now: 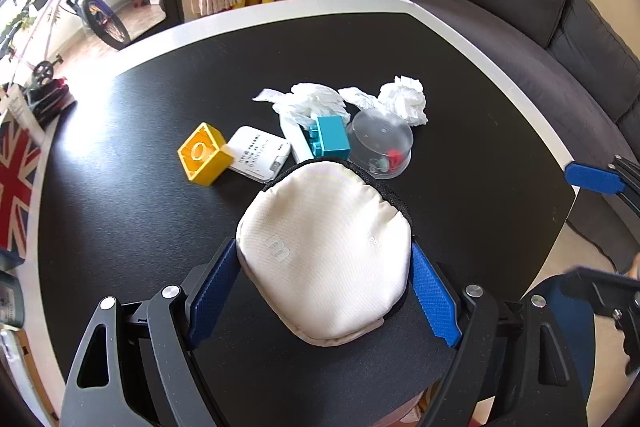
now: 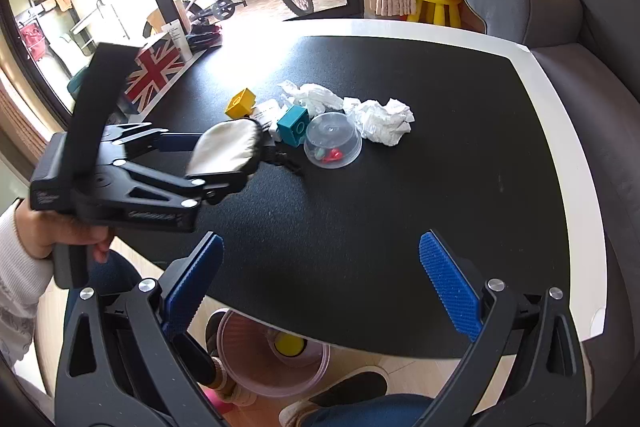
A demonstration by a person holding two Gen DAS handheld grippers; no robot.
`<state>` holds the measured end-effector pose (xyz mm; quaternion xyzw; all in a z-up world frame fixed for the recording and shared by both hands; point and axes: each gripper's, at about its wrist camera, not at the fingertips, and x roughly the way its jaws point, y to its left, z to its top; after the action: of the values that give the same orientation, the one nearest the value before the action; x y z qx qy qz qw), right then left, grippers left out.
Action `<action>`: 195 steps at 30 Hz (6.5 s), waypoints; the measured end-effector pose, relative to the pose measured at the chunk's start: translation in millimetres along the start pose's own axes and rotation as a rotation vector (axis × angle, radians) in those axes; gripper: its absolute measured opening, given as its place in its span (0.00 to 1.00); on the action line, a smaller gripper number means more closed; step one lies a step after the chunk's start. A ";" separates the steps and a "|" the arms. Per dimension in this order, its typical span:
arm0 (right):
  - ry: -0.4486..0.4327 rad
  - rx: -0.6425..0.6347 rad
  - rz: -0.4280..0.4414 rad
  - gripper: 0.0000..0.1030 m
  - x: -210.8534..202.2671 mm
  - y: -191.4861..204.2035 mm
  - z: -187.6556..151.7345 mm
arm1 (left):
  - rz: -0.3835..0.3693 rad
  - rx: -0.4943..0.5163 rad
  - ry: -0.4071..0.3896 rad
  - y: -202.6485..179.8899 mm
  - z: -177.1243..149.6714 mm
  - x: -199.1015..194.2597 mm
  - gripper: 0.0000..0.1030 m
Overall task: Collect trash
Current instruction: 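Grasp the clear dome container with red pieces using the right tool while the left holds the pouch, then carry the dome and pouch over the pink bin and open both tools, then move the right tool over the table to the crumpled white tissue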
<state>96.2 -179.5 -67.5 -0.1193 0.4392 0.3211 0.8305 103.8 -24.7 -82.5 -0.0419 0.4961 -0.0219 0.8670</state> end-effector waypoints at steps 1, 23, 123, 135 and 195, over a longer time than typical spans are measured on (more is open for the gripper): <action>0.002 -0.004 -0.003 0.94 3.3 -0.1 2.9 | 0.001 -0.005 -0.007 2.4 -0.5 -3.4 0.77; 0.101 -0.087 -0.029 0.94 96.4 -0.8 65.9 | 0.033 -0.065 -0.053 43.7 -4.9 -31.9 0.77; 0.002 -0.134 0.085 0.94 -52.6 69.0 -75.1 | -0.090 -0.012 -0.089 -23.4 -129.7 -101.0 0.77; -0.039 -0.087 0.053 0.94 -65.6 53.0 -69.3 | -0.146 0.028 -0.075 -42.6 -132.1 -96.7 0.91; 0.091 -0.031 -0.090 0.94 86.6 -39.2 97.2 | -0.038 -0.113 -0.159 33.1 -52.2 -78.0 0.93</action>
<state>220.0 -125.7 -83.6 -0.1664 0.4656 0.2845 0.8213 19.2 11.7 -45.0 -0.1016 0.4252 -0.0068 0.8993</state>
